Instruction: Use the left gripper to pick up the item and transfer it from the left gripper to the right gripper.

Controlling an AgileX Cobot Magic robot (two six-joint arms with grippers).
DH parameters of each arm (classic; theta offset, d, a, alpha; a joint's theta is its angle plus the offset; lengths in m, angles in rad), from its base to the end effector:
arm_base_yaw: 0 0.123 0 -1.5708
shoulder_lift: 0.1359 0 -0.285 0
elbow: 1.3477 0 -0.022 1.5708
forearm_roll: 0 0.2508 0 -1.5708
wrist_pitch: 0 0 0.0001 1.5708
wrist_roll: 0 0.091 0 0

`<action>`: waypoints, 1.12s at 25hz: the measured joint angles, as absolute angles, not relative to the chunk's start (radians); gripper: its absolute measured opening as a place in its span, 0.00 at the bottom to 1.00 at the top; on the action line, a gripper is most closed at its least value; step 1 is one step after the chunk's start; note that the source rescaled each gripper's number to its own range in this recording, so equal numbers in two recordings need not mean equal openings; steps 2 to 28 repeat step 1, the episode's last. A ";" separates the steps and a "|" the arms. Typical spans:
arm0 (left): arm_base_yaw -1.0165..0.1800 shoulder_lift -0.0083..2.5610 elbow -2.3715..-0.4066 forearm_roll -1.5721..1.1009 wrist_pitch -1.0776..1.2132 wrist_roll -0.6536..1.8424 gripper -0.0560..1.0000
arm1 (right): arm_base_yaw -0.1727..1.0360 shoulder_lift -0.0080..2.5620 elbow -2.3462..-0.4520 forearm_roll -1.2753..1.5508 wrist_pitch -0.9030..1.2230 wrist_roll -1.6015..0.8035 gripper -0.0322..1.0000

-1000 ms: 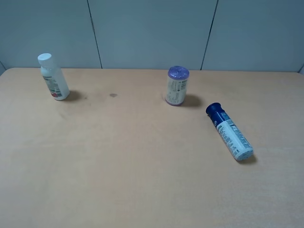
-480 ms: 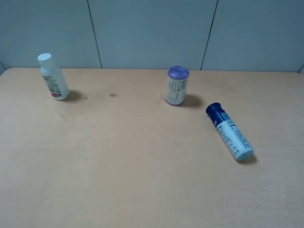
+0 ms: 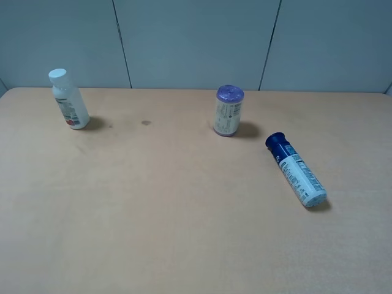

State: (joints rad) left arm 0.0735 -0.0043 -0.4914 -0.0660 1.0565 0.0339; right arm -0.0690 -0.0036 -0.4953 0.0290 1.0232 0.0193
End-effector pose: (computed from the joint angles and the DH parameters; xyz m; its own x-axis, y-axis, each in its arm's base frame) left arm -0.0040 -0.0055 0.2754 -0.4541 -0.0320 -0.8904 -0.0217 0.9995 -0.0249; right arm -0.0032 0.0025 0.2791 -0.4203 0.0635 -0.9052 0.0610 0.9973 0.0416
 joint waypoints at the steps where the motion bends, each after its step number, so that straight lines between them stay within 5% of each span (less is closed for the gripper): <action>1: 0.074 -0.004 -0.491 -0.066 1.057 0.034 0.96 | -0.069 -0.004 -0.495 0.029 1.023 0.019 1.00; 28: 0.074 -0.004 -0.491 -0.066 1.057 0.034 0.96 | -0.069 -0.004 -0.495 0.029 1.023 0.019 1.00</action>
